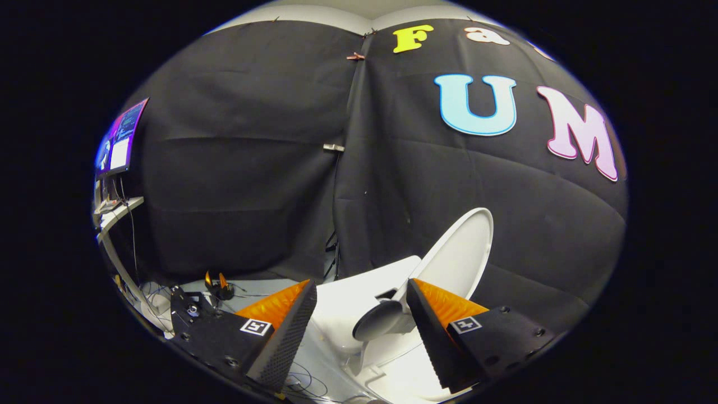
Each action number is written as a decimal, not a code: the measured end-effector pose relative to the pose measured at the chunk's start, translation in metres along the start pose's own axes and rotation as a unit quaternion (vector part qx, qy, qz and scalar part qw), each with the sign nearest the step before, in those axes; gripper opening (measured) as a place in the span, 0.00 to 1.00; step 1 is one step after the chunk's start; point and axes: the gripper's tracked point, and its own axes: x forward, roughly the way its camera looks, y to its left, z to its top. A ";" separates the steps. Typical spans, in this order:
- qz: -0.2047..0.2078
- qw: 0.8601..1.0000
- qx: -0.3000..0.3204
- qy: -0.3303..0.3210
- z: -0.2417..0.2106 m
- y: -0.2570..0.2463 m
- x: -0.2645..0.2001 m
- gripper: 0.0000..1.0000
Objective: Open the toilet lid.
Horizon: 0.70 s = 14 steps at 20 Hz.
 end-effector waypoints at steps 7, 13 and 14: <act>0.018 0.999 0.031 -0.030 0.019 -0.002 -0.001 0.99; -0.007 0.997 0.030 -0.072 0.044 -0.035 -0.041 0.99; -0.016 0.996 0.032 -0.078 0.046 -0.045 -0.052 0.99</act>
